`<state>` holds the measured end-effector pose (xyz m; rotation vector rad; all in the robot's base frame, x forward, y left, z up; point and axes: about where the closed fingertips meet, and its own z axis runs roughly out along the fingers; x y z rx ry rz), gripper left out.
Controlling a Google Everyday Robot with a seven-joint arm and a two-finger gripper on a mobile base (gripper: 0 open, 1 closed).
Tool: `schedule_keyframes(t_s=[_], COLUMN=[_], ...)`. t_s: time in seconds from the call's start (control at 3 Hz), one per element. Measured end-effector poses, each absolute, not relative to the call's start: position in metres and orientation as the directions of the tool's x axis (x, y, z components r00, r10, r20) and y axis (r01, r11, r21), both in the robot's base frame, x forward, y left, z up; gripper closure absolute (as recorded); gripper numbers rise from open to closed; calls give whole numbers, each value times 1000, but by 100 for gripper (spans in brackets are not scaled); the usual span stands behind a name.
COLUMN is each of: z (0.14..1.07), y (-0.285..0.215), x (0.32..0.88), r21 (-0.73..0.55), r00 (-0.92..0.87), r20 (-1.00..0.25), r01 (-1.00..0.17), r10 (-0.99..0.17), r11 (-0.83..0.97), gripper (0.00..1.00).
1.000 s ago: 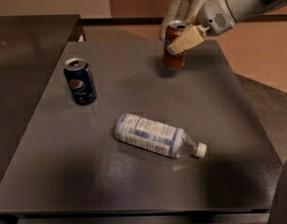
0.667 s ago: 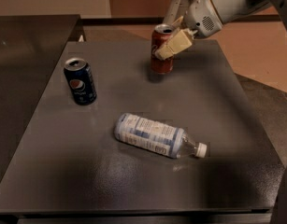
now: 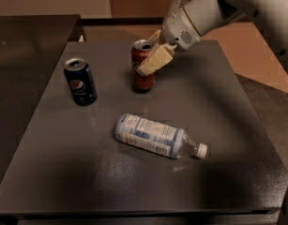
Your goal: Move coke can near pepsi can
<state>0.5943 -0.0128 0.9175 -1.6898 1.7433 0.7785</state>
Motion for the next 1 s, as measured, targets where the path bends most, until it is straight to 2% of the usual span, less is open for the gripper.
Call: schedule_keyframes(t_s=[0.67, 1.0], z=[903, 899], y=[24, 37], x=[586, 591], r21=[-30, -51], r00=[83, 123], r20=[-741, -735], r01=[-995, -991], r10=[-667, -667], r11=[-91, -127], gripper=[100, 82])
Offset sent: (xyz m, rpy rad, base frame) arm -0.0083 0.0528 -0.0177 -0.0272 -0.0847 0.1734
